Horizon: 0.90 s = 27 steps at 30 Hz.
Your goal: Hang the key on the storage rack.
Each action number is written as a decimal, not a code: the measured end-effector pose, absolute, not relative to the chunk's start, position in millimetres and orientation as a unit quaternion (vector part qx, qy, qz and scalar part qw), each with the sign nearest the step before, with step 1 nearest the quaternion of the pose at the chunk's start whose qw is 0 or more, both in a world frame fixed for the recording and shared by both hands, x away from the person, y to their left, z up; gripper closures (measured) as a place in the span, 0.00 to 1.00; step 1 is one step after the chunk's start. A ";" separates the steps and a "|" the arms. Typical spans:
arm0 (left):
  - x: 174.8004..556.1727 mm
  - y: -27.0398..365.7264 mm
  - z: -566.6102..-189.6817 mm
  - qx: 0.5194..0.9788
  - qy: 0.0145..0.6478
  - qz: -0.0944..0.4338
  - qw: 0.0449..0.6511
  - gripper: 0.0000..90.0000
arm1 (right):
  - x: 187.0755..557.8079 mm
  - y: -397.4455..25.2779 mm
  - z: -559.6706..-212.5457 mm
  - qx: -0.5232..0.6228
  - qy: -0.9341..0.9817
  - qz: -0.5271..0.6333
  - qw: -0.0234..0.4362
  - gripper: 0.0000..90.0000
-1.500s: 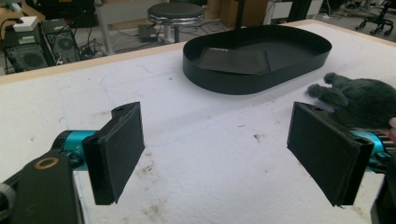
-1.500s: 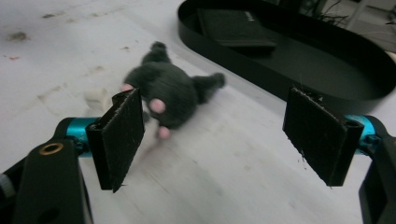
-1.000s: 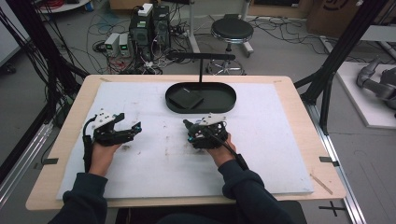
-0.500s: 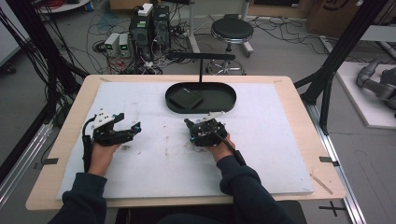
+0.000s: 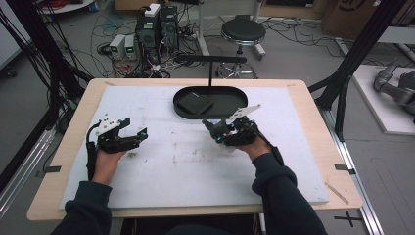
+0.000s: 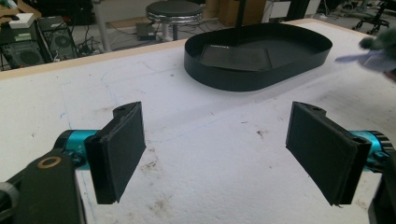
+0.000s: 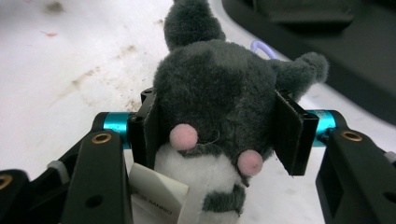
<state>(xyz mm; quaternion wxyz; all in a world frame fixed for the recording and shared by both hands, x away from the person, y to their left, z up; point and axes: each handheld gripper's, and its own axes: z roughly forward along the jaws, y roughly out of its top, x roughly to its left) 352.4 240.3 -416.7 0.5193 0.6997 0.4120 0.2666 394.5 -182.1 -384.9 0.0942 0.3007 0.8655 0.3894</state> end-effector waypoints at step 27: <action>352.5 241.5 -415.9 0.696 0.407 0.275 0.524 0.22 | 451.9 -233.6 -305.3 0.264 0.855 0.348 0.280 0.47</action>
